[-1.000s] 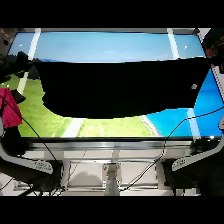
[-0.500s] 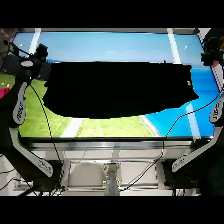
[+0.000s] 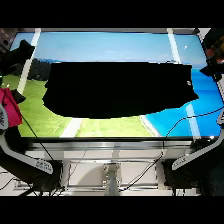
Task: Fold the clothes and pants, and hang the long-sleeved shirts on hangers.
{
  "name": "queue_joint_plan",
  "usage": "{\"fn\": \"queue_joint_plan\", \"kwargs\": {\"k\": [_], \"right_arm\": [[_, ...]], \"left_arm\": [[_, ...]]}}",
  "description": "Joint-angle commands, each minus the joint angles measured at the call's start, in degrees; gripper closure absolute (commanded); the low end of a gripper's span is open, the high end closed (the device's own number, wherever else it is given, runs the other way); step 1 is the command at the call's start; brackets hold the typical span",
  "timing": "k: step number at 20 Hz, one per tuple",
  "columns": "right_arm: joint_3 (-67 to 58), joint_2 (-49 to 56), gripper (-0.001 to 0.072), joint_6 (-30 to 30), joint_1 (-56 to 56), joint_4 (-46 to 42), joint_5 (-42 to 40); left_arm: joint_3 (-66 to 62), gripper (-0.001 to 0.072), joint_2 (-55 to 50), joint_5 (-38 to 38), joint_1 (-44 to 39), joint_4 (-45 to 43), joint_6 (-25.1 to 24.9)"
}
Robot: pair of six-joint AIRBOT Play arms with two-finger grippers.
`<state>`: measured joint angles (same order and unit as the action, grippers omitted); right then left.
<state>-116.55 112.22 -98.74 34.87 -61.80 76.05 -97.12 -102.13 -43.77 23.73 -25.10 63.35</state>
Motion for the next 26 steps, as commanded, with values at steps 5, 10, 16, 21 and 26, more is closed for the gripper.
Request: {"fn": "queue_joint_plan", "kwargs": {"k": [5, 10, 16, 21, 26], "right_arm": [[11.80, -2.47, 0.0699, 13.14, 2.40, 1.60, 11.32], [24.72, -9.11, 0.0699, 19.43, 4.94, 4.76, 10.05], [36.04, -20.44, 0.0697, 25.09, 9.03, 9.86, 8.61], [35.08, -22.91, 0.0191, 24.28, 9.01, 9.94, 6.80], [34.99, -22.91, 0.0133, 24.28, 9.01, 9.99, 6.73]], "left_arm": [[5.99, 0.0705, 6.69, -29.49, 6.64, -25.86, 9.35], [27.39, 0.0705, 17.05, -29.46, 13.35, -25.90, 6.58], [46.25, 0.0685, 26.03, -27.04, 15.10, -25.68, 4.81], [47.12, 0.0325, 24.52, -18.25, 11.50, -25.42, 7.17], [47.12, 0.0308, 21.94, -12.26, 6.34, -24.37, 7.17]]}}
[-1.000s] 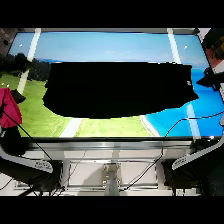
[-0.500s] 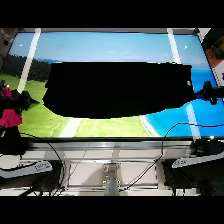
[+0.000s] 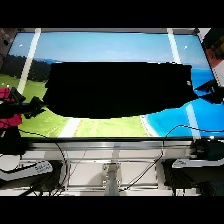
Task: Fold the clothes and pants, and hang the long-sleeved shirts on hangers.
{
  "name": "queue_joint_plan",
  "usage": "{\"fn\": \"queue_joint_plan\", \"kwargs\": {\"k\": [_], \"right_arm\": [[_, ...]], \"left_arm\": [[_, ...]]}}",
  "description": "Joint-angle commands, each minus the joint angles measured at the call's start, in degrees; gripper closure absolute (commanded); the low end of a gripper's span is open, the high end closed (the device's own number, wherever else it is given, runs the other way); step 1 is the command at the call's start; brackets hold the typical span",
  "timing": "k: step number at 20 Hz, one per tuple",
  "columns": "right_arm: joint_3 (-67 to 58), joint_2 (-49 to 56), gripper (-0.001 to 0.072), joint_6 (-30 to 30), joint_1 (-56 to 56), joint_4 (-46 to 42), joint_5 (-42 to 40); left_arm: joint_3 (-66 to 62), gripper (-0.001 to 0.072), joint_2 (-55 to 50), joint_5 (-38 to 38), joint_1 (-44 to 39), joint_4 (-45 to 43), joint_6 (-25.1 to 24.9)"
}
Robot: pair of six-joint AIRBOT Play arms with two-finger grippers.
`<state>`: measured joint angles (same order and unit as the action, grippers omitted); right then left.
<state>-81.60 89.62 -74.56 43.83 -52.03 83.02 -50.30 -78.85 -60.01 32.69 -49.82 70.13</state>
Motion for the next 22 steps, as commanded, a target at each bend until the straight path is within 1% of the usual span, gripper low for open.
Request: {"fn": "queue_joint_plan", "kwargs": {"k": [1, 4, 5, 7, 8, 9, 11, 13, 15, 17, 19, 22], "right_arm": [[0.04, -0.31, 0.0133, 0.09, 0.04, 0.22, -0.31], [0.04, -0.31, 0.0133, 0.11, 0.04, 0.22, -0.59], [0.04, -0.31, 0.0133, 0.11, 0.04, 0.22, -0.59], [0.04, -0.31, 0.0133, 0.11, 0.04, 0.20, -0.70], [0.04, -0.31, 0.0134, 0.11, 0.04, 0.20, -1.07], [0.04, -0.31, 0.0134, 0.11, 0.04, 0.20, -1.64], [0.04, -0.31, 0.0134, 0.17, 0.04, 0.04, -2.40], [0.07, -0.28, 0.0136, -0.48, 0.04, -2.54, -3.58], [0.07, -0.24, 0.0145, -5.31, 0.11, -7.78, -5.31], [0.09, 0.59, 0.0147, -7.69, 0.11, -10.21, -4.81], [0.11, 2.97, 0.0160, -10.51, 0.09, -9.38, -4.44], [0.11, 7.61, 0.0159, -13.35, 0.04, -4.07, -5.25]], "left_arm": [[0.31, 0.0308, -1.97, 4.11, -3.52, 0.35, 0.39], [0.28, 0.0322, -3.76, 5.40, -5.07, 0.31, 1.14], [0.28, 0.0357, -4.04, 5.68, -5.09, 0.31, 2.21], [0.20, 0.0542, -4.15, 5.84, -4.96, 0.33, 2.73], [0.07, 0.0659, -4.13, 5.81, -4.96, 0.35, 2.73], [-0.04, 0.0702, -3.89, 5.79, -4.96, 0.50, 2.75], [-0.07, 0.0704, -2.05, 4.81, -4.96, 0.98, 2.51], [-0.04, 0.0704, 2.03, 2.29, -4.96, -0.42, 2.56], [-0.02, 0.0704, 7.48, -1.18, -4.96, -4.35, 3.17], [0.35, 0.0704, 12.70, -3.58, -4.96, -9.97, 5.03], [1.03, 0.0704, 16.52, -4.31, -4.96, -13.46, 5.77], [1.07, 0.0703, 18.25, -4.79, -4.98, -14.21, 5.79]]}}
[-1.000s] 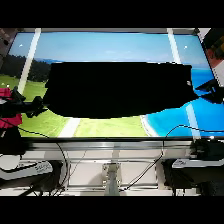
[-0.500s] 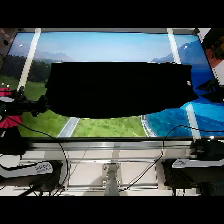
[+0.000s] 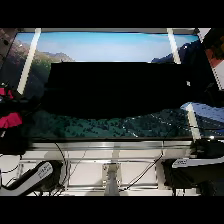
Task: Fold the clothes and pants, and hang the long-sleeved shirts on hangers.
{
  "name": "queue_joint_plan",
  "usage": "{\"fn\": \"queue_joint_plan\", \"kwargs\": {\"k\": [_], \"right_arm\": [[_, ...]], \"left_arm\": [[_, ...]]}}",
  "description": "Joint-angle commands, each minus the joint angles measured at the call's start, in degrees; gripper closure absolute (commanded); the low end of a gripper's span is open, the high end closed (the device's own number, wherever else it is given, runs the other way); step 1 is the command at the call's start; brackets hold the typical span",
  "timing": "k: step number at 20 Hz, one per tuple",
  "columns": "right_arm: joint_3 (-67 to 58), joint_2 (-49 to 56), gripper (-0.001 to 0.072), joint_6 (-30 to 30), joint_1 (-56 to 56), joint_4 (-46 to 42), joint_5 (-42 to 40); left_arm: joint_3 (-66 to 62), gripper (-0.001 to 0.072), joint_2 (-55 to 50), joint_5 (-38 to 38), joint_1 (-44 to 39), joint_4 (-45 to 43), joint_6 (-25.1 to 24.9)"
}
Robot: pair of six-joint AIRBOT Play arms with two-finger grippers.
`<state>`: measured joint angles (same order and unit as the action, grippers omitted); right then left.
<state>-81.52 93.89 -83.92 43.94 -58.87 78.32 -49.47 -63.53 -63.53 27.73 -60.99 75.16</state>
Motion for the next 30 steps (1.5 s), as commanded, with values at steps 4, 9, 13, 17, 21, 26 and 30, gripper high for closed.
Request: {"fn": "queue_joint_plan", "kwargs": {"k": [4, 9, 13, 17, 21, 26, 30], "right_arm": [[-0.04, 5.75, 0.0153, -7.23, -1.27, 4.13, -8.81], [-3.04, 5.64, 0.0153, -4.50, -4.04, 4.00, -18.69], [-7.06, 5.66, 0.0154, -1.86, -5.66, 3.06, -22.27], [-7.93, 6.93, 0.0163, -0.22, -7.72, -0.57, -20.50], [-7.96, 11.04, 0.0164, 5.99, -10.27, -0.94, -15.91], [-7.96, 12.61, 0.0165, 7.19, -11.47, -1.60, -15.50], [-7.96, 12.59, 0.0292, 9.97, -11.47, -1.53, -8.33]], "left_arm": [[0.24, 0.0703, 2.86, -1.49, -0.02, -2.84, 0.76], [0.24, 0.0703, 2.86, -3.19, -0.02, -2.89, 1.16], [0.24, 0.0703, 2.86, -3.17, -0.02, -2.89, 1.16], [0.24, 0.0703, 2.86, -3.19, -0.02, -2.89, 1.16], [0.24, 0.0703, 2.86, -3.19, -0.02, -2.89, 1.16], [0.24, 0.0703, 2.86, -3.17, -0.02, -2.86, 1.16], [0.24, 0.0703, 2.86, -3.17, -0.02, -2.86, 1.16]]}}
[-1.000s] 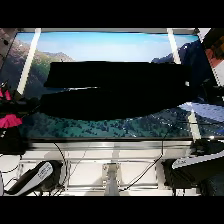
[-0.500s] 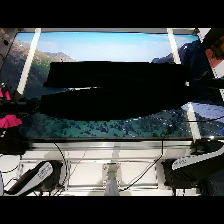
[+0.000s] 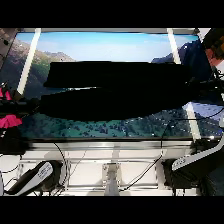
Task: Fold the clothes and pants, and hang the long-sleeved shirts on hangers.
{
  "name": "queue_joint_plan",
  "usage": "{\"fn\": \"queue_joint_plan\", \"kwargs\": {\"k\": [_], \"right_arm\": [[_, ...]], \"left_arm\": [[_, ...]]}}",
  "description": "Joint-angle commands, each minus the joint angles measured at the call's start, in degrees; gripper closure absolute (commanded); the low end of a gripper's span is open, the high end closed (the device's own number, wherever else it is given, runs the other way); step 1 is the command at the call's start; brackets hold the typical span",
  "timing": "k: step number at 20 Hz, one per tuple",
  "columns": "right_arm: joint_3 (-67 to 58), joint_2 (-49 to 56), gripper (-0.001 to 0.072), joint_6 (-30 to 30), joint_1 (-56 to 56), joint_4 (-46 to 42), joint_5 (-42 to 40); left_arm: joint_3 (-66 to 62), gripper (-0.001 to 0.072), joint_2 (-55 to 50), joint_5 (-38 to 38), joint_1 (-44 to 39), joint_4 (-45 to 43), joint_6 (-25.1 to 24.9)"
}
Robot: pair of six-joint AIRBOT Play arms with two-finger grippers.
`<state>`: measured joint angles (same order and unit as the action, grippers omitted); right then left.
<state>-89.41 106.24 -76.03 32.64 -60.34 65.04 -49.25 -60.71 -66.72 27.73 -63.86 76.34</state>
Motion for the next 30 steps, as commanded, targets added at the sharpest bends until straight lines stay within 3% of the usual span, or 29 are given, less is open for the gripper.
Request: {"fn": "queue_joint_plan", "kwargs": {"k": [1, 4, 11, 18, 19, 20, 22, 23, 24, 25, 29, 30], "right_arm": [[-0.07, 0.24, 0.0407, 2.23, -0.17, -0.04, 6.82], [-0.07, -0.35, 0.0696, 2.19, 0.02, -0.20, 10.93], [-0.04, -3.45, 0.0695, -10.47, 7.82, -11.30, 22.03], [-0.04, -3.67, 0.0693, -13.31, 12.72, -12.57, 23.37], [-0.07, -3.67, 0.0674, -13.38, 12.48, -12.44, 22.47], [-0.11, -3.69, 0.0589, -13.42, 12.41, -12.24, 21.92], [-1.57, -3.69, 0.0234, -14.49, 12.44, -12.17, 21.53], [-3.54, -3.69, 0.0182, -14.49, 12.55, -12.20, 22.25], [-6.12, -3.69, 0.0182, -14.40, 12.57, -12.63, 23.23], [-8.90, -3.69, 0.0182, -14.34, 12.55, -13.11, 24.33], [-17.35, -4.17, 0.0215, -14.38, 12.66, -9.40, 25.88], [-17.86, -4.33, 0.0358, -13.92, 12.52, -7.26, 26.34]], "left_arm": [[0.02, 0.0703, 0.04, 0.00, -0.02, 0.00, -0.02], [0.02, 0.0702, 0.04, 0.00, -0.02, -0.02, -0.04], [0.42, 0.0703, 0.04, 0.17, 0.00, -7.06, -0.24], [7.45, 0.0703, 0.04, 1.77, -0.26, -4.44, -0.26], [8.07, 0.0702, 0.04, 2.71, -0.26, -4.20, -0.26], [8.22, 0.0702, 0.04, 3.78, -0.26, -4.17, -0.26], [7.93, 0.0674, 0.31, 7.76, -0.09, -2.93, -0.20], [7.26, 0.0543, 0.44, 9.18, 0.00, -1.97, 0.00], [6.01, 0.0407, 0.48, 9.73, -0.02, -1.42, -0.02], [4.22, 0.0368, 0.48, 9.44, -0.02, -1.44, -0.02], [-2.34, 0.0365, 1.11, 6.69, -0.02, -1.44, 0.00], [-2.91, 0.0384, 1.51, 5.84, -0.02, -1.44, -0.02]]}}
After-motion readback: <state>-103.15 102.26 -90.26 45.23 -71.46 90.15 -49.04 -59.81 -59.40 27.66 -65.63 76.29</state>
